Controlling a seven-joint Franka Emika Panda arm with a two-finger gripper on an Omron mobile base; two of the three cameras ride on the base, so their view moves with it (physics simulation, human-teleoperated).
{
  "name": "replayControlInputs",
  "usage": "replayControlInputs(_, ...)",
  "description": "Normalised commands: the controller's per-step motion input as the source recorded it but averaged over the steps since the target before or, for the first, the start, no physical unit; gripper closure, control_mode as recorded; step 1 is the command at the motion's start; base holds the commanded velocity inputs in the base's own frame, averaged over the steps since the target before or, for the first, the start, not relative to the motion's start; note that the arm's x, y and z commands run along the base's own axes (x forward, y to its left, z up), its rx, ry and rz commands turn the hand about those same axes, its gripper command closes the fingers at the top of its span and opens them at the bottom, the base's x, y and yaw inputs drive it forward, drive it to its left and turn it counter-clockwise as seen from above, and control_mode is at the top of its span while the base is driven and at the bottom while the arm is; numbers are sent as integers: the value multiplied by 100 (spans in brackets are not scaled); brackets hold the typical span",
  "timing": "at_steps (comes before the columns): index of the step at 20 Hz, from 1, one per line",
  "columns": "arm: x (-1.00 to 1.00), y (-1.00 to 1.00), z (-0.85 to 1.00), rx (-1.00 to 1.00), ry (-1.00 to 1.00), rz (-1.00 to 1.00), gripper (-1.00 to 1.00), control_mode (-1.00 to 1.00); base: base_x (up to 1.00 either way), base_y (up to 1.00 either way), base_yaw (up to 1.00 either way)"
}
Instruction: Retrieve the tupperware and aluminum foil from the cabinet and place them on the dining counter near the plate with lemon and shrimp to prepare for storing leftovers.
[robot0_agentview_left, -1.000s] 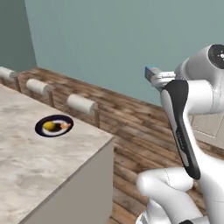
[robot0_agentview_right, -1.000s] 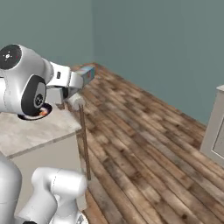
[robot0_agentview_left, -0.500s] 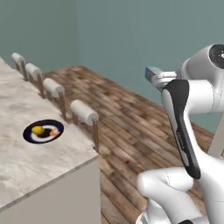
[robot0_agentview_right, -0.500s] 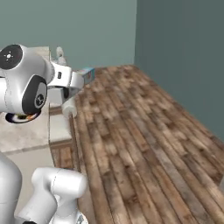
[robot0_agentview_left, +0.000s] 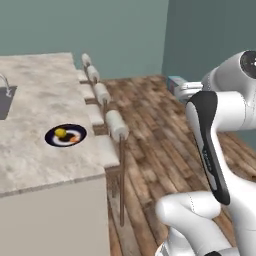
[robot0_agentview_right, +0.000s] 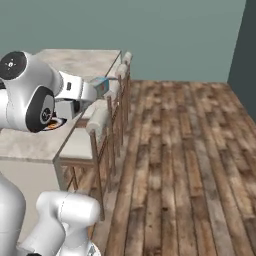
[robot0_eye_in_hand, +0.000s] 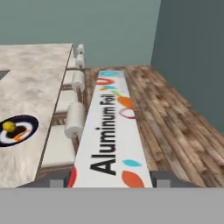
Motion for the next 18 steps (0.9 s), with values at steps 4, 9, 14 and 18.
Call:
replayControlInputs(4,0,0,0,0,0,0,100,100,16,-88,59)
replayControlInputs(9,0,0,0,0,0,0,100,100,24,-91,57)
replayControlInputs(14,0,0,0,0,0,0,100,100,62,-72,59)
replayControlInputs(18,0,0,0,0,0,0,100,100,81,-47,67)
